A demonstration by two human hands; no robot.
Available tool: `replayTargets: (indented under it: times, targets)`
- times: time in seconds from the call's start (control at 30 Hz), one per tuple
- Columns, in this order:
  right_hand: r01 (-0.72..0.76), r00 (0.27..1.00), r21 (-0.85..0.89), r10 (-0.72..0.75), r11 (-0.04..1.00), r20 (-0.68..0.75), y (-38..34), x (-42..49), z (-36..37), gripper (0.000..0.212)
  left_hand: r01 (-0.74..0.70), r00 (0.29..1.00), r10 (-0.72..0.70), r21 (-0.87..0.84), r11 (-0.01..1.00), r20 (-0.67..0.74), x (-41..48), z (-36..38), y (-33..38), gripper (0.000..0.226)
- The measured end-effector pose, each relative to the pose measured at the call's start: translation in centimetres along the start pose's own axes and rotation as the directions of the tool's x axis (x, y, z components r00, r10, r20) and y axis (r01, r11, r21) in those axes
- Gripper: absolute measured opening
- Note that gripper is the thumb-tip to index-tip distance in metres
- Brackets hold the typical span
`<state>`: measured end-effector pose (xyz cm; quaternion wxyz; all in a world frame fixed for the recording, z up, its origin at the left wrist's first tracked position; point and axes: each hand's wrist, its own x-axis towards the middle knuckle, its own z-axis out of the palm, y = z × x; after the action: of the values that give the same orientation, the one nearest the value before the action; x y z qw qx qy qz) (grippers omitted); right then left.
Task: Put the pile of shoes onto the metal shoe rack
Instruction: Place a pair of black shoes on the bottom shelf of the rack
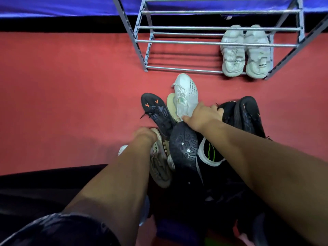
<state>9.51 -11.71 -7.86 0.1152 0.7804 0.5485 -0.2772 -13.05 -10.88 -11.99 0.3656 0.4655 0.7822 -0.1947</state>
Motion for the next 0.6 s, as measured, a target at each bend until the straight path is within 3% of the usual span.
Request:
replayTargets:
  times: [0.07, 0.13, 0.27, 0.4, 0.53, 0.6]
  targets:
    - [-0.017, 1.000, 0.018, 0.016, 1.000, 0.019, -0.1, 0.2, 0.2, 0.079, 0.039, 0.999, -0.038, 0.042, 0.998, -0.038, 1.9, 0.4, -0.5, 0.064]
    - [-0.020, 0.999, 0.014, 0.020, 1.000, 0.031, 0.0, 0.5, 0.4, 0.082, 0.032, 0.999, -0.031, 0.055, 0.998, -0.016, 1.6, -0.3, -0.5, 0.070]
    - [-0.045, 0.998, 0.079, 0.043, 0.996, 0.035, 0.2, 1.2, 0.5, 0.080, -0.067, 0.994, 0.070, -0.037, 0.997, 0.089, -1.3, -2.4, 0.7, 0.039]
    - [-0.046, 0.999, 0.131, 0.046, 0.990, 0.002, 0.8, 1.6, 0.2, 0.067, -0.029, 0.989, 0.043, -0.097, 0.995, 0.140, -2.4, -3.3, 1.1, 0.005]
    - [0.015, 1.000, 0.088, -0.016, 0.996, 0.004, 1.3, 1.8, 0.3, 0.065, 0.013, 0.982, 0.013, -0.138, 0.990, 0.186, -2.7, -4.3, 1.5, 0.020]
    - [0.045, 0.999, 0.079, -0.044, 0.996, -0.007, 1.6, 1.8, 0.4, 0.067, -0.026, 0.991, 0.047, -0.160, 0.987, 0.127, -2.1, -4.9, 1.9, 0.009]
